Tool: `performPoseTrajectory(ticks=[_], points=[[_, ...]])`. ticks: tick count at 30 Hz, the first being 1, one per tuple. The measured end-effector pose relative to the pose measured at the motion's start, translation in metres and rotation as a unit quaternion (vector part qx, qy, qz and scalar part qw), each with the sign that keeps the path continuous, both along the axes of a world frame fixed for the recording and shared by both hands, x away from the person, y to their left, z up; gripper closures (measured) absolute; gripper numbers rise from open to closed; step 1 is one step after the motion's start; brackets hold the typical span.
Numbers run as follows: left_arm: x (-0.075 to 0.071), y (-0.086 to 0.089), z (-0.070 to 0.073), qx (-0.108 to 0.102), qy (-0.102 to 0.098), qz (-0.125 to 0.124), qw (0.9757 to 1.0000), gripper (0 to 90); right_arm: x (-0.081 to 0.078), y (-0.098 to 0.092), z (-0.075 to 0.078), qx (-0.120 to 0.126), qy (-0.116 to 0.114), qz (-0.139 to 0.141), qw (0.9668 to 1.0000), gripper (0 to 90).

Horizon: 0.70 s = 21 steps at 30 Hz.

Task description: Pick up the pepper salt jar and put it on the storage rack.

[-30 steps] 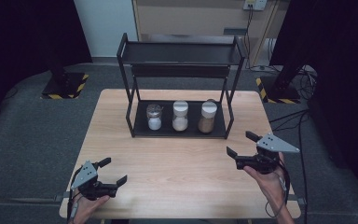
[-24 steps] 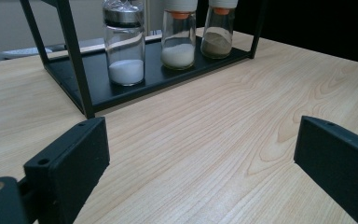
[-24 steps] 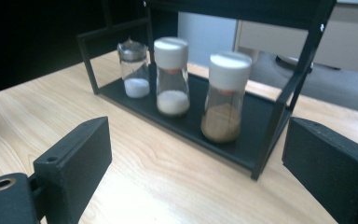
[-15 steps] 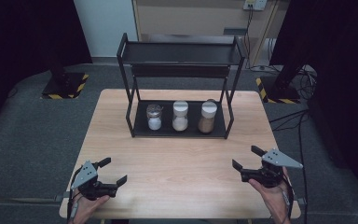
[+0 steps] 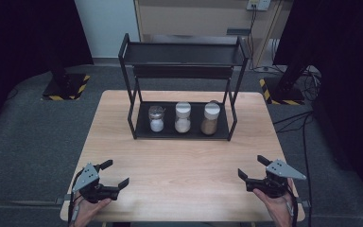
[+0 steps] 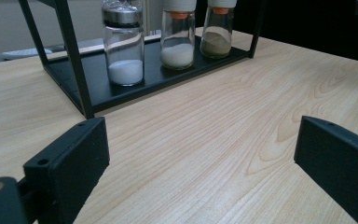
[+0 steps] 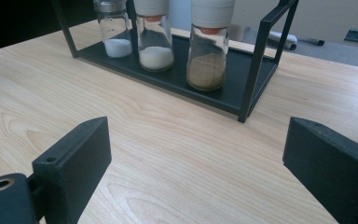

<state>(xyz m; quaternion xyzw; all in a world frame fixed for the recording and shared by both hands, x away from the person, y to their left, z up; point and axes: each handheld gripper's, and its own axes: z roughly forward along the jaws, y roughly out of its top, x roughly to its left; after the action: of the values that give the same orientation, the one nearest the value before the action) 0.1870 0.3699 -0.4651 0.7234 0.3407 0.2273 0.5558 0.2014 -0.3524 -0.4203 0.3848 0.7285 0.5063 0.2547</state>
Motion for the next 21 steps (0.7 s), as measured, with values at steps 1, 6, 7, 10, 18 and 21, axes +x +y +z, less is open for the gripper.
performPoseTrajectory(ticks=[1, 6, 7, 10, 18, 21], points=[[0.000, 0.000, 0.000, 0.000, 0.000, 0.000, 1.0000, 2.4, -0.001, 0.000, 0.000, -0.002, -0.003, -0.001, 1.0000, 7.6], [0.000, 0.000, 0.000, 0.000, -0.002, 0.000, 1.0000, 2.4, -0.004, -0.002, -0.003, -0.002, -0.004, -0.006, 1.0000, 7.5], [0.000, 0.000, 0.000, -0.001, -0.002, 0.000, 1.0000, 2.4, -0.003, -0.002, -0.003, -0.001, -0.004, -0.007, 1.0000, 7.5], [-0.001, 0.001, 0.000, -0.003, -0.005, 0.003, 1.0000, 2.4, -0.002, -0.004, -0.006, 0.003, -0.003, -0.012, 0.9999, 7.5], [-0.004, 0.001, -0.002, -0.006, -0.015, 0.020, 0.9997, 2.5, 0.001, -0.009, -0.011, 0.010, -0.009, -0.032, 0.9994, 7.5], [-0.003, 0.001, -0.002, -0.008, -0.016, 0.023, 0.9996, 2.5, 0.003, -0.011, -0.012, 0.012, -0.009, -0.038, 0.9991, 7.5]])
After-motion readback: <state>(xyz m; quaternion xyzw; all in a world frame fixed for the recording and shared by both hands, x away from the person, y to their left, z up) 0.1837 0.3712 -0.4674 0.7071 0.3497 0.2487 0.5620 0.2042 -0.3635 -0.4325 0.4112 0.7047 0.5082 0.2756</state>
